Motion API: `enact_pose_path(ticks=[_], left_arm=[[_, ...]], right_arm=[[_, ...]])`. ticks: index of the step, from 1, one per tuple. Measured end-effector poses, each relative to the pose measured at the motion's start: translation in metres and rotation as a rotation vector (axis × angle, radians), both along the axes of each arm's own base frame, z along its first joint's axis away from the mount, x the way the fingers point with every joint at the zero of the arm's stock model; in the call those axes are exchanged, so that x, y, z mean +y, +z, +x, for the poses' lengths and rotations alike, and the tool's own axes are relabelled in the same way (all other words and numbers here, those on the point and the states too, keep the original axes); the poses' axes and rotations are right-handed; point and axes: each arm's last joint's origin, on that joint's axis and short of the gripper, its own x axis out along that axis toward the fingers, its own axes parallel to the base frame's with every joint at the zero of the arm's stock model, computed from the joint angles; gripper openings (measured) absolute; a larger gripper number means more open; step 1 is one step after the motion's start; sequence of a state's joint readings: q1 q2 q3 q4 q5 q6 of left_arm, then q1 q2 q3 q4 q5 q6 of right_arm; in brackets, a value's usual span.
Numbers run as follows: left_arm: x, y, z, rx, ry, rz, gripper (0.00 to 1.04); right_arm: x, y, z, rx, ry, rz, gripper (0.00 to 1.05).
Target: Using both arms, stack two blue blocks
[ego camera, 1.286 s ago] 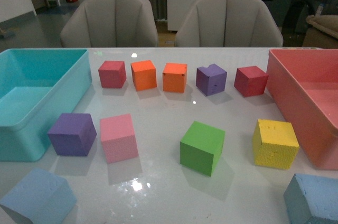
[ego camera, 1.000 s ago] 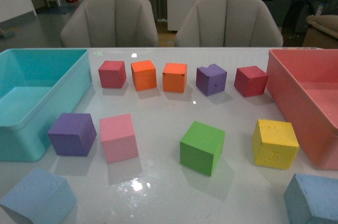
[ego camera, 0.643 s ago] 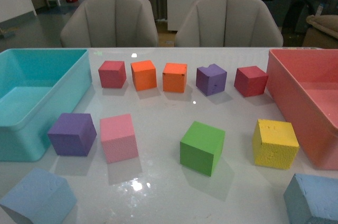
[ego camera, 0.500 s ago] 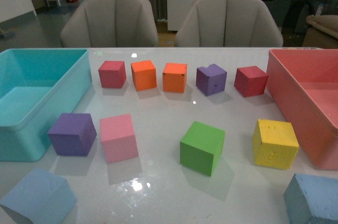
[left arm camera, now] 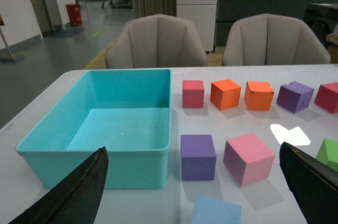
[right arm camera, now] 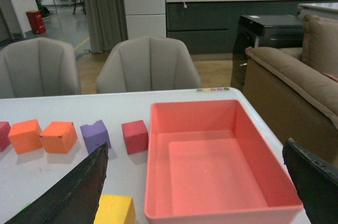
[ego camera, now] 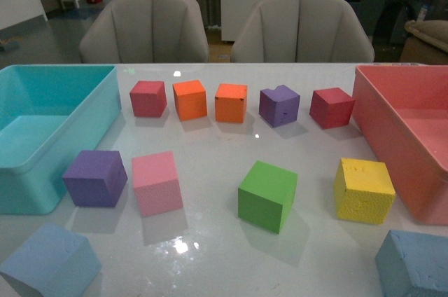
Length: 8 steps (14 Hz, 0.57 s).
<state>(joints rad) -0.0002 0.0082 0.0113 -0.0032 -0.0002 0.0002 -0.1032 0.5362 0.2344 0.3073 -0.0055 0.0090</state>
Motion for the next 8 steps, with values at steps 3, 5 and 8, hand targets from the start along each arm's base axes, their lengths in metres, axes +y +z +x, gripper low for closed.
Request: enact_pose_path(ticks=[3, 5, 8], left_arm=[[0.0, 0.0, 0.0, 0.0, 0.0, 0.0, 0.98], [0.0, 0.0, 0.0, 0.0, 0.0, 0.0, 0.98], [0.0, 0.0, 0.0, 0.0, 0.0, 0.0, 0.98]], right_arm=[[0.012, -0.014, 0.075, 0.285, 0.09, 0.017, 0.98], [0.023, -0.06, 0.095, 0.539, 0.138, 0.052, 0.98], [0.038, -0.104, 0.102, 0.745, 0.162, 0.13, 0.98]])
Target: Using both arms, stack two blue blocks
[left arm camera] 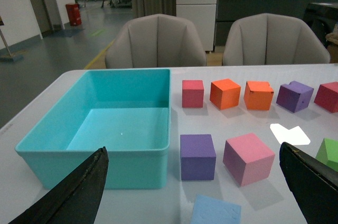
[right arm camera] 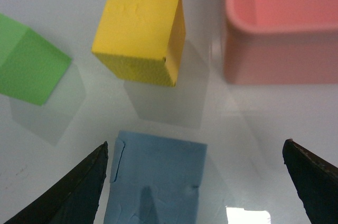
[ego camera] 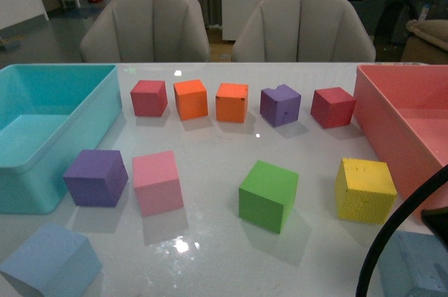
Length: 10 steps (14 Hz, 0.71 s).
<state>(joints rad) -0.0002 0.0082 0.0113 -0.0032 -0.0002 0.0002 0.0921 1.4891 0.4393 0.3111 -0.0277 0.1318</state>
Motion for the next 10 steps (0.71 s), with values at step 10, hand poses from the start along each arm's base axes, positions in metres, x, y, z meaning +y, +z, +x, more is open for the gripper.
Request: enact_pose_path(ticks=[10], left_arm=[[0.0, 0.0, 0.0, 0.0, 0.0, 0.0, 0.98]], right_arm=[[0.029, -0.044, 0.013, 0.156, -0.009, 0.107, 0.98]])
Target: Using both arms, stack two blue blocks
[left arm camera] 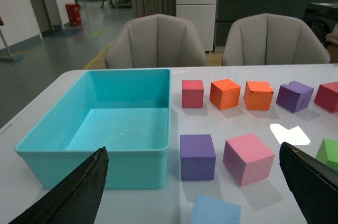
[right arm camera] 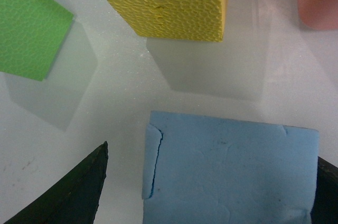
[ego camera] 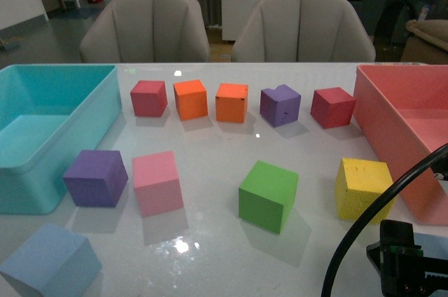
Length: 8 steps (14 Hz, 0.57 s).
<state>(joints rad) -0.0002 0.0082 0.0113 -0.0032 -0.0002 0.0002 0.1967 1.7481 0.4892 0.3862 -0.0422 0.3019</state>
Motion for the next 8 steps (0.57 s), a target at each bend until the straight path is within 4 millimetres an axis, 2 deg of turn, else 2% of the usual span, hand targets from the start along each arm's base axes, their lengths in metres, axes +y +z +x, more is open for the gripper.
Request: enact_pose_path(ticks=[2, 3, 6, 8], left_arm=[[0.0, 0.0, 0.0, 0.0, 0.0, 0.0, 0.98], [0.0, 0.0, 0.0, 0.0, 0.0, 0.0, 0.98], [0.0, 0.0, 0.0, 0.0, 0.0, 0.0, 0.98], [0.0, 0.0, 0.0, 0.0, 0.0, 0.0, 0.98]], right_arm=[[0.001, -0.008, -0.002, 0.001, -0.002, -0.004, 0.98], [0.002, -0.01, -0.006, 0.005, -0.004, -0.009, 0.94], [0.0, -0.011, -0.014, 0.004, -0.012, -0.019, 0.62], [-0.001, 0.004, -0.017, -0.033, -0.017, -0.026, 0.5]])
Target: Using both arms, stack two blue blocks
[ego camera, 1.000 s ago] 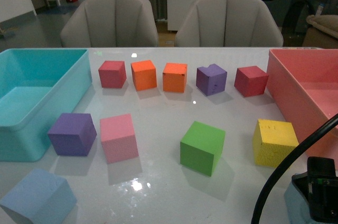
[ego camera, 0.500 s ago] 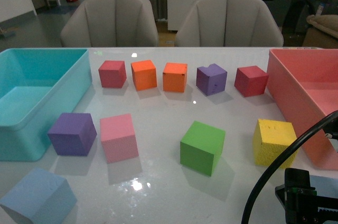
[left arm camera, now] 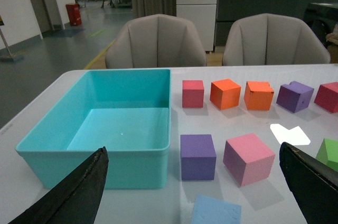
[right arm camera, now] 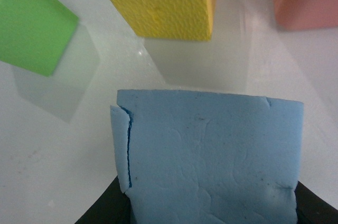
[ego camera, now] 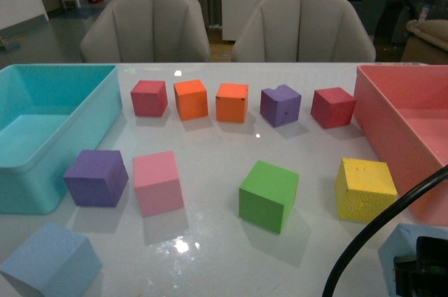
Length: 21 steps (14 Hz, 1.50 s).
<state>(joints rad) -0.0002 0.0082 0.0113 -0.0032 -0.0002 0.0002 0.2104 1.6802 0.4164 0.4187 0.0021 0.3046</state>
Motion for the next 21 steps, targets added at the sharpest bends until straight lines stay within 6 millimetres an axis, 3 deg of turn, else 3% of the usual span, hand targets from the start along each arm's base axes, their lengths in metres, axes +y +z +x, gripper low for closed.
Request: enact_pose_path(ticks=[4, 5, 7, 10, 13, 17, 21], left_arm=[[0.0, 0.0, 0.0, 0.0, 0.0, 0.0, 0.98], [0.0, 0.0, 0.0, 0.0, 0.0, 0.0, 0.98], [0.0, 0.0, 0.0, 0.0, 0.0, 0.0, 0.98], [0.0, 0.0, 0.0, 0.0, 0.0, 0.0, 0.98], [0.0, 0.0, 0.0, 0.0, 0.0, 0.0, 0.98], [0.0, 0.0, 0.0, 0.0, 0.0, 0.0, 0.98], [0.0, 0.0, 0.0, 0.0, 0.0, 0.0, 0.98]], right_arm=[[0.003, 0.068, 0.006, -0.184, 0.034, 0.009, 0.44], [0.006, 0.089, 0.023, -0.239, 0.04, 0.009, 0.44], [0.019, 0.106, 0.061, -0.269, 0.059, -0.009, 0.44], [0.054, 0.101, 0.125, -0.235, 0.111, -0.028, 0.44], [0.094, 0.083, 0.172, -0.172, 0.167, -0.045, 0.44], [0.143, 0.044, 0.214, -0.093, 0.226, -0.071, 0.44], [0.166, 0.029, 0.232, -0.017, 0.205, -0.026, 0.43]])
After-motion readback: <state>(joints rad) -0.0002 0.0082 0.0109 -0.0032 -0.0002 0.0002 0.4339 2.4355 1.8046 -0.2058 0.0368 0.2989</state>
